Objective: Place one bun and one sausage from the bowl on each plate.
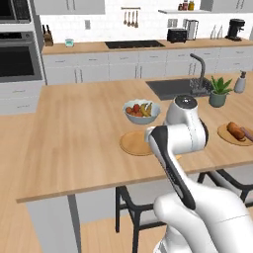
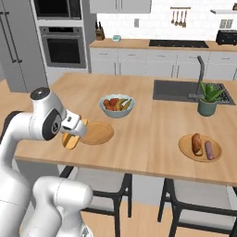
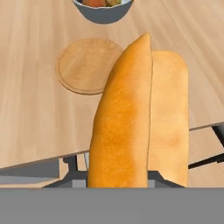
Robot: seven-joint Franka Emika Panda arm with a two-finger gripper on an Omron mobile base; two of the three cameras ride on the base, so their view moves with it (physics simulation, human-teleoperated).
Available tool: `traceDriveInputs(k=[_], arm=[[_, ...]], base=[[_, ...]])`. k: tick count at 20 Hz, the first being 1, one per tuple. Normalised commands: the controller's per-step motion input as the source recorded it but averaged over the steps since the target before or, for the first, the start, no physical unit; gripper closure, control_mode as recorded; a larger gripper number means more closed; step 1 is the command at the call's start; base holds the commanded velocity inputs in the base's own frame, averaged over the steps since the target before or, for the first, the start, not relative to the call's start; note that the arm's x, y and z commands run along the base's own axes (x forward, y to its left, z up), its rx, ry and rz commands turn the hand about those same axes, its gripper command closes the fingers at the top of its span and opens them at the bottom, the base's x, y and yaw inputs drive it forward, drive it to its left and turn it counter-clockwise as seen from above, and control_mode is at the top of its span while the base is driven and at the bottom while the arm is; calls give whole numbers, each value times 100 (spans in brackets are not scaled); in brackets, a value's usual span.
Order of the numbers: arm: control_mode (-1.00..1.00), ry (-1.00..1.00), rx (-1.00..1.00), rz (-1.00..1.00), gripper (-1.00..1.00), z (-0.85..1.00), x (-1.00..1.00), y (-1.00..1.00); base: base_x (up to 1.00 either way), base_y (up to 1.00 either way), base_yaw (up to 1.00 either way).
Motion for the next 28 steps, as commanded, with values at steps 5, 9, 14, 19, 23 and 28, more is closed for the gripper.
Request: traceDriveInputs(k=[5,9,14,19,23,28], arm=[[100,0,0,0,100,0,0,0],[100,0,0,0,100,0,0,0],[-100,0,0,0,100,0,63,27],[-100,0,0,5,100,-8,100,42],[-100,11,1,12,100,-38,100,3],[-100,10,0,7,100,-40,100,13]], base=[[81,53,0],[49,41,-1],[10,10,0],[0,0,0],[0,0,0],[0,0,0]])
